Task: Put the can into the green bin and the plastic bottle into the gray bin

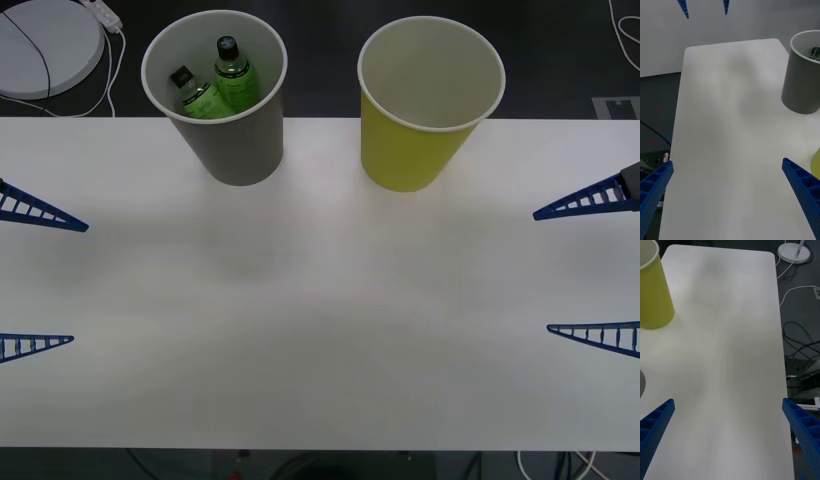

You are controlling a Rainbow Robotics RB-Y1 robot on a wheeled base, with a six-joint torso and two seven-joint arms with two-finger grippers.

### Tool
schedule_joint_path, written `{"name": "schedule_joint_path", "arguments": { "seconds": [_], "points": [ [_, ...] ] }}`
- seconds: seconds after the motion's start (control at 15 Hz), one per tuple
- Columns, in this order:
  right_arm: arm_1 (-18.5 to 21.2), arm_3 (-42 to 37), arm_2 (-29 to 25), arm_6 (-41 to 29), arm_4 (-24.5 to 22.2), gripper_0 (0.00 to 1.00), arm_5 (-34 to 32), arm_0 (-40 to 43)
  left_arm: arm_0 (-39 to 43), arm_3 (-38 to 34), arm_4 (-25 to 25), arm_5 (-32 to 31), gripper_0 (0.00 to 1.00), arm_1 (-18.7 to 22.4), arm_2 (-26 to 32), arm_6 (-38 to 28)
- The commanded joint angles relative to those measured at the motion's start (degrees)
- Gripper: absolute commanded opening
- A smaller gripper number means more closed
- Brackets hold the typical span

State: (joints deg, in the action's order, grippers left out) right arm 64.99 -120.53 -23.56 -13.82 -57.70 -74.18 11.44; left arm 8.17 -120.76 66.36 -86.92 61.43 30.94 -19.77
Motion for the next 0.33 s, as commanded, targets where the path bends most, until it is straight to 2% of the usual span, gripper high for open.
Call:
{"name": "schedule_joint_path", "arguments": {
  "seconds": [0.07, 0.33],
  "points": [
    [-0.04, 0.12, 0.00, -0.15, -0.05, 1.00, 0.00, 0.43, 0.00, 0.00, 0.00, 0.00, 1.00, 0.00, 0.00, 0.00],
    [-0.04, 0.12, 0.00, -0.33, -0.13, 1.00, 0.00, 0.52, 0.00, 0.00, 0.00, 0.00, 1.00, 0.00, 0.00, 0.00]
  ]
}}
